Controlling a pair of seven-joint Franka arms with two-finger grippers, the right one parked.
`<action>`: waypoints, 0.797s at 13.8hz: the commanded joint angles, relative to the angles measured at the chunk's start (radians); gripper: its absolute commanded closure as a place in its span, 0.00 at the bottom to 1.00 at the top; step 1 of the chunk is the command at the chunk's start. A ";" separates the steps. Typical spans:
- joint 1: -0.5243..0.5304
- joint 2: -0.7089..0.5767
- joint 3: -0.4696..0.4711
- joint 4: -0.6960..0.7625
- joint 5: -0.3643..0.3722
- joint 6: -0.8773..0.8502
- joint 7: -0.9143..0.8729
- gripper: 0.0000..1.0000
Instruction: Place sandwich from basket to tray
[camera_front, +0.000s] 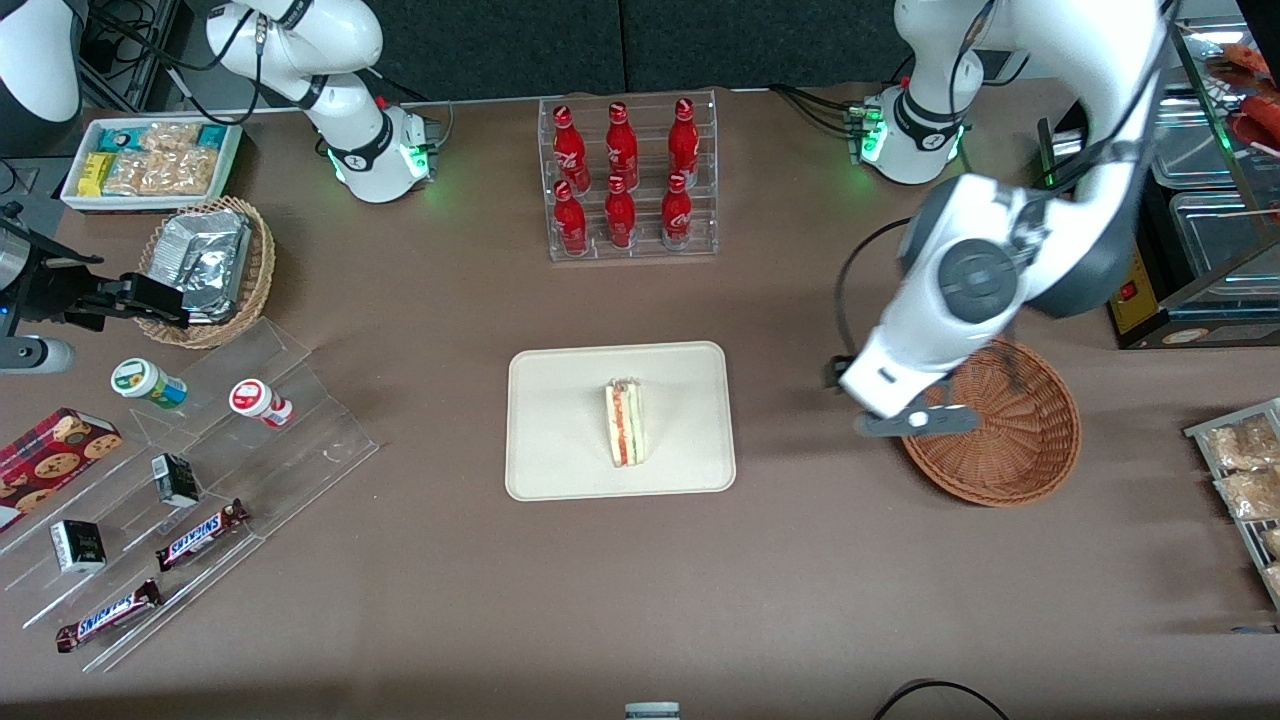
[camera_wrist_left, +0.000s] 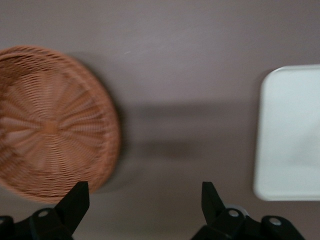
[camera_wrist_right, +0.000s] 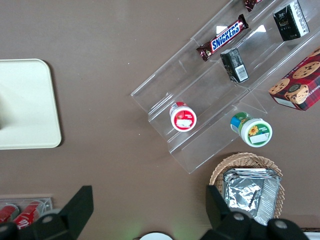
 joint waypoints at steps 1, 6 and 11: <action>0.115 -0.180 -0.007 -0.195 -0.036 0.062 0.152 0.01; 0.297 -0.347 -0.001 -0.215 -0.148 -0.064 0.386 0.00; 0.321 -0.357 0.025 -0.009 -0.148 -0.229 0.388 0.00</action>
